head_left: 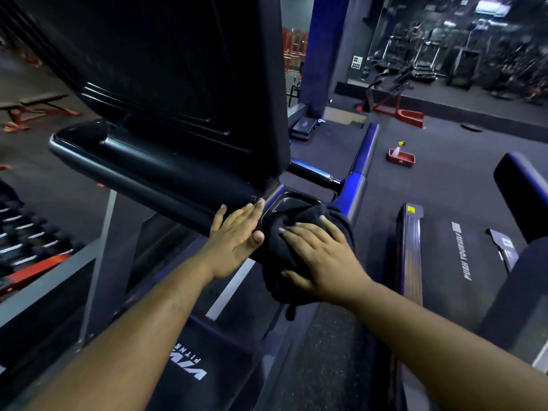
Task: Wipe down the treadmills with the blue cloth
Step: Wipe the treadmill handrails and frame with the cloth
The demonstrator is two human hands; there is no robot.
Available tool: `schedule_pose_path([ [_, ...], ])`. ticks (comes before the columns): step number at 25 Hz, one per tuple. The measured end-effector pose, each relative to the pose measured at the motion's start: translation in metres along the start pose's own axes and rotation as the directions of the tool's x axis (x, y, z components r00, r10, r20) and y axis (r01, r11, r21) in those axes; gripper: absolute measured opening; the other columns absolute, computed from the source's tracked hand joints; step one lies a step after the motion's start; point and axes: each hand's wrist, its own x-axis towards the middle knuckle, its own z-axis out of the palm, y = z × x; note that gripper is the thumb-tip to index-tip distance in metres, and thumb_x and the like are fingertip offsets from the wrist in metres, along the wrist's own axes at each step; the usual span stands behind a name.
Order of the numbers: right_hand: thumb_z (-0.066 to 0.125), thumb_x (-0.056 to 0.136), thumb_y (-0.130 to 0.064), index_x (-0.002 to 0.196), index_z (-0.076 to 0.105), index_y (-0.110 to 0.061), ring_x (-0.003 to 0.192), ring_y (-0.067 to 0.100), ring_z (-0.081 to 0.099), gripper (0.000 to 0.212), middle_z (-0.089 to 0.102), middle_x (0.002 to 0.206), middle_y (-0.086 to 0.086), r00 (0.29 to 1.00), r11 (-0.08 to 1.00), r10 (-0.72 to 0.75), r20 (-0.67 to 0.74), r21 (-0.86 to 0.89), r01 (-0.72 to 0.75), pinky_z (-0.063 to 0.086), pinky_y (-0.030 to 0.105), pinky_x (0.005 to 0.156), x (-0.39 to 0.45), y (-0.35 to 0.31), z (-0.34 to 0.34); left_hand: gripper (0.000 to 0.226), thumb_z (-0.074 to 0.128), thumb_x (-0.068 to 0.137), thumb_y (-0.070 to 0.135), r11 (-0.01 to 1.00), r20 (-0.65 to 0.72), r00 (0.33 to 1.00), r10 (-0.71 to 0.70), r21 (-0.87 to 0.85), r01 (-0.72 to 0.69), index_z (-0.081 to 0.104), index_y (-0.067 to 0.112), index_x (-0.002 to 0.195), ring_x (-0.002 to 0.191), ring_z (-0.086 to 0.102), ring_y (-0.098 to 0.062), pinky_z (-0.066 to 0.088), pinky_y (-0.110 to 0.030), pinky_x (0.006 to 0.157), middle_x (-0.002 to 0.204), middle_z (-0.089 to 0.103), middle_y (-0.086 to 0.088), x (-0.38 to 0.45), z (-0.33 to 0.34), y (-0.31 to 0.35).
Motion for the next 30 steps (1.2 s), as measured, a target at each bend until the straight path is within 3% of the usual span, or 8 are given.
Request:
schedule_pose_path([
  [5,0.014,0.077,-0.087,0.158,0.019,-0.025,0.153,0.013,0.001,0.102,0.008,0.166,-0.006,0.907,0.964,0.211,0.363,0.078,-0.255,0.003,0.051,0.124,0.032,0.059,-0.005,0.107,-0.016,0.067,0.091,1.0,-0.003,1.0,-0.017,-0.008,0.017,-0.009,0.033,0.156,0.149,-0.009,0.001,-0.023,-0.038,0.117,0.166,0.003,0.007,0.001,0.002,0.0],
  [9,0.026,0.095,-0.068,0.159,-0.001,-0.017,0.153,0.018,-0.012,0.086,-0.012,0.166,0.001,0.768,0.956,0.282,0.574,-0.101,-0.276,-0.008,0.057,0.12,0.101,0.036,0.008,0.114,-0.018,0.063,0.092,0.999,-0.005,1.0,-0.023,0.022,0.023,-0.006,0.029,0.157,0.148,-0.007,0.002,-0.024,-0.036,0.117,0.166,0.005,0.008,0.002,0.001,0.003],
  [12,0.023,0.099,-0.063,0.158,0.004,-0.01,0.154,0.018,-0.006,0.082,-0.004,0.167,0.008,0.79,0.965,0.22,0.572,-0.01,-0.261,-0.011,0.051,0.121,0.1,0.012,0.005,0.115,-0.018,0.062,0.093,1.0,-0.016,1.0,-0.022,0.022,0.022,-0.005,0.029,0.157,0.146,-0.008,0.006,-0.024,-0.033,0.116,0.166,0.006,0.007,0.001,0.001,0.005],
  [14,0.023,0.096,-0.067,0.152,0.032,-0.011,0.151,0.018,0.02,0.08,0.029,0.161,0.009,0.88,0.992,0.044,0.473,0.086,-0.095,0.0,0.044,0.123,0.071,0.012,0.0,0.114,-0.017,0.063,0.093,1.0,-0.011,1.0,-0.016,0.021,0.016,-0.005,0.029,0.157,0.146,-0.007,0.005,-0.024,-0.033,0.116,0.166,0.007,0.007,0.0,0.001,0.003],
  [16,0.025,0.09,-0.072,0.123,0.059,-0.014,0.126,0.019,0.053,0.075,0.066,0.126,0.004,0.944,0.987,-0.104,0.312,0.152,0.059,0.017,0.039,0.121,0.047,0.025,-0.007,0.112,-0.017,0.064,0.093,0.999,-0.001,1.0,-0.016,0.03,0.016,-0.007,0.03,0.157,0.147,-0.008,0.004,-0.024,-0.034,0.117,0.166,0.005,0.008,0.001,0.001,0.002],
  [20,0.023,0.086,-0.072,0.076,0.061,-0.021,0.085,0.025,0.062,0.064,0.068,0.077,0.001,0.948,0.998,-0.054,0.313,0.047,0.042,0.036,0.037,0.097,0.062,0.024,-0.015,0.111,-0.016,0.065,0.092,0.999,-0.029,0.999,-0.025,0.027,0.026,-0.006,0.031,0.157,0.145,-0.009,0.007,-0.024,-0.033,0.116,0.166,0.006,0.008,0.001,0.002,0.002],
  [24,0.032,0.094,-0.062,0.079,0.051,-0.023,0.09,0.025,0.064,0.046,0.07,0.088,0.001,0.969,0.985,0.165,0.186,0.024,-0.172,0.036,0.038,0.094,0.063,-0.026,-0.006,0.109,-0.016,0.067,0.091,1.0,-0.035,0.999,-0.015,-0.013,0.014,-0.003,0.031,0.157,0.146,-0.005,0.005,-0.024,-0.03,0.116,0.166,0.011,0.005,0.002,0.002,0.001],
  [30,0.036,0.084,-0.079,0.138,0.053,-0.033,0.145,0.011,0.034,0.073,0.05,0.147,-0.008,0.992,0.982,0.037,0.122,0.181,-0.059,0.008,0.065,0.116,0.013,0.056,0.005,0.108,-0.017,0.067,0.091,0.998,-0.005,0.999,-0.036,0.047,0.036,-0.008,0.032,0.156,0.145,-0.011,0.007,-0.024,-0.035,0.117,0.166,0.005,0.007,0.002,0.004,0.003],
])
